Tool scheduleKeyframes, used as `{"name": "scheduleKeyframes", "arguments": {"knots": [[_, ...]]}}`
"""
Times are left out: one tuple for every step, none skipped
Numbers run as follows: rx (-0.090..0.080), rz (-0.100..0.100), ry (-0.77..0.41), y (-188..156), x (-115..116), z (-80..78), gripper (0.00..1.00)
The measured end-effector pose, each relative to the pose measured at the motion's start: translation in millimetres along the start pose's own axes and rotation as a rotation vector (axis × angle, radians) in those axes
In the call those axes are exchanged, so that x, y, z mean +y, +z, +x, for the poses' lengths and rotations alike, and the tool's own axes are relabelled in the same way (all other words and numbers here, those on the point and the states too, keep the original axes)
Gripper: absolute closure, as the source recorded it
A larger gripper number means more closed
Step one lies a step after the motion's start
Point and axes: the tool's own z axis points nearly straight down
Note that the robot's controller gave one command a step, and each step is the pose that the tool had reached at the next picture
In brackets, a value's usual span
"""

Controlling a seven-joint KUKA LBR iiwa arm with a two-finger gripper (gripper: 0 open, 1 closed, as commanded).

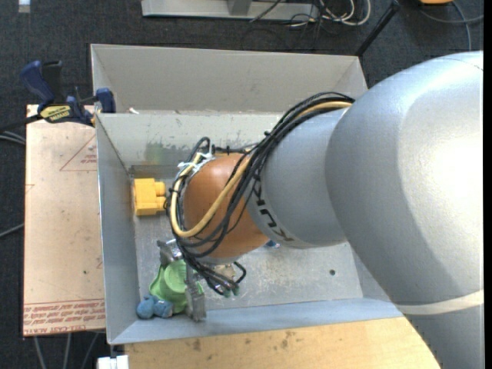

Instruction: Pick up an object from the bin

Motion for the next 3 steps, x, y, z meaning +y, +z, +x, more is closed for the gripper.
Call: {"name": "scheduleKeyframes", "arguments": {"knots": [[-0.006, 0.000, 0.004, -3.1, -1.0, -2.0, 1.00], [0.009, 0.001, 0.044, -121.0, -25.2, -22.4, 1.00], [0.007, 0.000, 0.019, -255.9, -16.1, -33.3, 1.00]]}}
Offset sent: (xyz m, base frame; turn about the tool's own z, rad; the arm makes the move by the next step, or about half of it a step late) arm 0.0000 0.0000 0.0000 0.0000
